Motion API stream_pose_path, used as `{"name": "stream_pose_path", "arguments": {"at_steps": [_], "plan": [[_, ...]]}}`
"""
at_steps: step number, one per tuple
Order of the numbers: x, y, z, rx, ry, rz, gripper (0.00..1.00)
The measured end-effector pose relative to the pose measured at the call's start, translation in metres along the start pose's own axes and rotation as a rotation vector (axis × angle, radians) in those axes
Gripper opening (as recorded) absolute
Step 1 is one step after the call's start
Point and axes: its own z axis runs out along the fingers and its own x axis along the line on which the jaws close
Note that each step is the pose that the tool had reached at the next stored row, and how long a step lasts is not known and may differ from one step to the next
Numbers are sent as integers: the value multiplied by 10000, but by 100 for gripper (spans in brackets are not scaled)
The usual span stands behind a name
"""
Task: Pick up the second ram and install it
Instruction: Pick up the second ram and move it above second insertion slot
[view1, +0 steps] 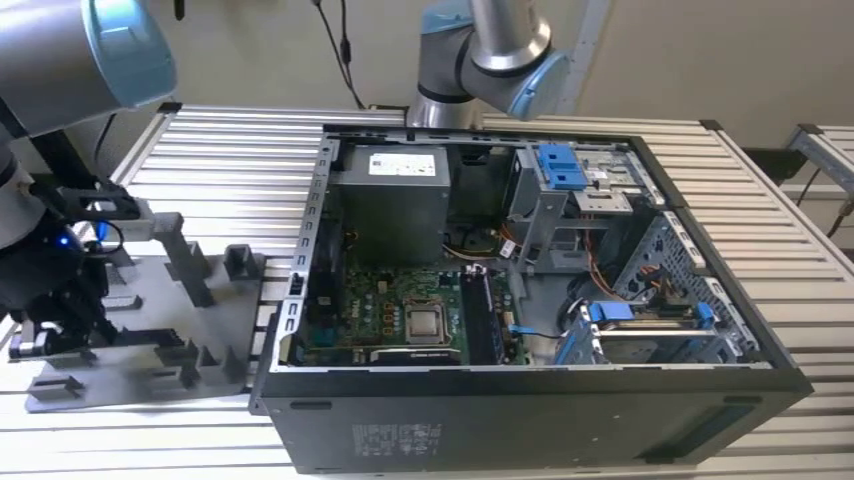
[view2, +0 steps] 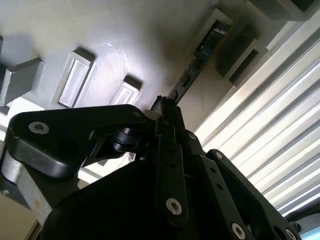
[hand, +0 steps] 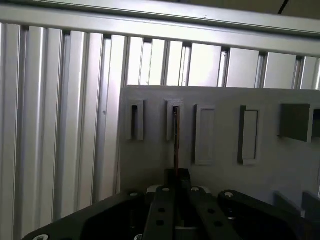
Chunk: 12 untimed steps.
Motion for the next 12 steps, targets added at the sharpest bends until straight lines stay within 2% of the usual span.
{"name": "stream_pose_path", "arguments": {"at_steps": [12], "plan": [[-21,8,-546,0,0,0,14]]}}
